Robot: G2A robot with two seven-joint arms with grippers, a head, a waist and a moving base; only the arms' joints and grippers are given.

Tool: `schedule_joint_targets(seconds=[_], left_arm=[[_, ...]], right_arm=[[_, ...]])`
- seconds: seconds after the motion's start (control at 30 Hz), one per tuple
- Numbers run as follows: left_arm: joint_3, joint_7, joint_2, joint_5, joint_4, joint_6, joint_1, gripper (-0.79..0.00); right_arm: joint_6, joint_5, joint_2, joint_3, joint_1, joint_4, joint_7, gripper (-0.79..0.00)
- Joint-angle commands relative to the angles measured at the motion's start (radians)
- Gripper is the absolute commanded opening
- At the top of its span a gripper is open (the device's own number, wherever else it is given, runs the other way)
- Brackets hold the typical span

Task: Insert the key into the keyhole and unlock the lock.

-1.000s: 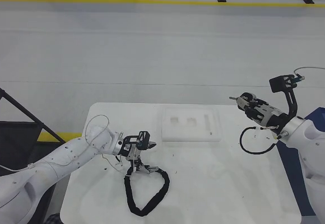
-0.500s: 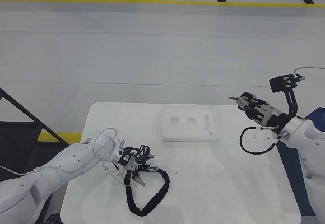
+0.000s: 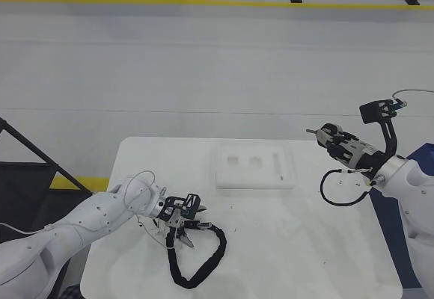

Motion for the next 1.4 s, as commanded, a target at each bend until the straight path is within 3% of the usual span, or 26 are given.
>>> schedule_joint_targets(seconds=[0.0, 0.2, 0.47, 0.77, 0.93, 1.03, 1.17, 1.2, 1.23, 1.27, 1.37], left_arm=[[-0.019, -0.017, 0.004, -0.047, 0.010, 0.011, 0.014, 0.000], [-0.060, -0.071, 0.020, -0.103, -0.004, 0.008, 0.041, 0.000], [-0.094, -0.152, 0.036, -0.084, -0.093, 0.037, 0.074, 0.000], [-0.117, -0.202, 0.037, -0.079, -0.126, 0.054, 0.117, -0.012], [-0.125, -0.202, 0.029, -0.068, -0.106, 0.069, 0.134, -0.391], [-0.128, -0.202, 0.023, -0.055, -0.093, 0.073, 0.140, -0.499], [-0.134, -0.198, 0.015, -0.038, -0.079, 0.085, 0.146, -0.576], [-0.136, -0.196, 0.013, -0.035, -0.076, 0.090, 0.147, -0.616], [-0.139, -0.195, 0.012, -0.032, -0.073, 0.098, 0.149, -0.748], [-0.142, -0.191, 0.011, -0.030, -0.072, 0.105, 0.151, -0.785], [-0.155, -0.174, 0.011, -0.021, -0.072, 0.126, 0.155, -0.785]], right_arm=[[0.000, 0.000, 0.000, 0.000, 0.000, 0.000, 0.000, -0.785], [0.000, 0.000, 0.000, 0.000, 0.000, 0.000, 0.000, -0.785], [0.000, 0.000, 0.000, 0.000, 0.000, 0.000, 0.000, -0.785], [0.000, 0.000, 0.000, 0.000, 0.000, 0.000, 0.000, -0.785], [0.000, 0.000, 0.000, 0.000, 0.000, 0.000, 0.000, -0.785], [0.000, 0.000, 0.000, 0.000, 0.000, 0.000, 0.000, -0.785], [0.000, 0.000, 0.000, 0.000, 0.000, 0.000, 0.000, -0.785], [0.000, 0.000, 0.000, 0.000, 0.000, 0.000, 0.000, -0.785], [0.000, 0.000, 0.000, 0.000, 0.000, 0.000, 0.000, -0.785], [0.000, 0.000, 0.000, 0.000, 0.000, 0.000, 0.000, -0.785], [0.000, 0.000, 0.000, 0.000, 0.000, 0.000, 0.000, -0.785]])
